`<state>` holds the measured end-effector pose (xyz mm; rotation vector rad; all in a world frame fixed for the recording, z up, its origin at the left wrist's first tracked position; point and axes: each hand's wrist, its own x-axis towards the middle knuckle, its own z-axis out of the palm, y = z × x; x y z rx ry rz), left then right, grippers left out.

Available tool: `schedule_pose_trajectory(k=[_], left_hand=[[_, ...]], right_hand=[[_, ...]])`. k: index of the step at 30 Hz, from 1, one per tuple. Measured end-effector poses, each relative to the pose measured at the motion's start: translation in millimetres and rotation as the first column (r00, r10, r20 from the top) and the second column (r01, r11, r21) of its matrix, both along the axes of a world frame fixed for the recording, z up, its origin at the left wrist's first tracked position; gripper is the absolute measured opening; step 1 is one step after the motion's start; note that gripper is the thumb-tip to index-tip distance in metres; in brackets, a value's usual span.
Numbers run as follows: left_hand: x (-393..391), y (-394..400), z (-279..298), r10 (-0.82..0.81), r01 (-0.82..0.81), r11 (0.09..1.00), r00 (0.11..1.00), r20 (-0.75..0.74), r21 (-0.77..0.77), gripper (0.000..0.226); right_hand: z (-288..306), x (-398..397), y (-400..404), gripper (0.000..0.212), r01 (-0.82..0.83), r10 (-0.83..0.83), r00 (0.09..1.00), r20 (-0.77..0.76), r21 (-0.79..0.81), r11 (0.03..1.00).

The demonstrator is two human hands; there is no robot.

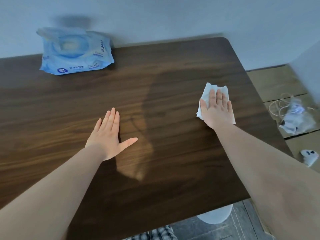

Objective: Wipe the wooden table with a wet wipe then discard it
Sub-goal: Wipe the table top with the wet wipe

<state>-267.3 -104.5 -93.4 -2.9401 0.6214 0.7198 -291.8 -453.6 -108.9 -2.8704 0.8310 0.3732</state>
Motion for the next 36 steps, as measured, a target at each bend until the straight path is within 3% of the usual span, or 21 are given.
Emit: schedule_pose_trajectory(k=[8, 13, 17, 26, 33, 36], left_hand=[[2, 2, 5, 0.005, -0.005, 1.000, 1.000, -0.027, -0.027, 0.113], [-2, 29, 16, 0.076, -0.078, 0.991, 0.997, -0.024, -0.109, 0.113], [-13, 86, 18, 0.195, -0.194, 0.979, 0.981, 0.004, -0.060, 0.116], [-68, 257, 21, 0.510, -0.511, 0.859, 0.860, 0.025, 0.037, 0.120], [-119, 373, 19, 0.716, -0.719, 0.686, 0.694, 0.071, 0.113, 0.126], [-133, 392, 10, 0.768, -0.769, 0.635, 0.638, 0.046, 0.066, 0.123]], right_hand=[[9, 5, 38, 0.066, 0.079, -0.078, 0.996, -0.047, 0.024, 0.997], [11, 23, 109, 0.067, -0.095, 0.096, 0.995, -0.035, 0.012, 0.995], [5, 42, 188, 0.067, -0.253, 0.253, 0.968, 0.000, 0.043, 0.967], [5, 66, 392, 0.066, -0.655, 0.657, 0.754, 0.010, 0.082, 0.751], [1, 62, 517, 0.065, -0.815, 0.816, 0.577, 0.026, 0.088, 0.573], [0, 60, 565, 0.065, -0.863, 0.863, 0.503, 0.052, 0.085, 0.498]])
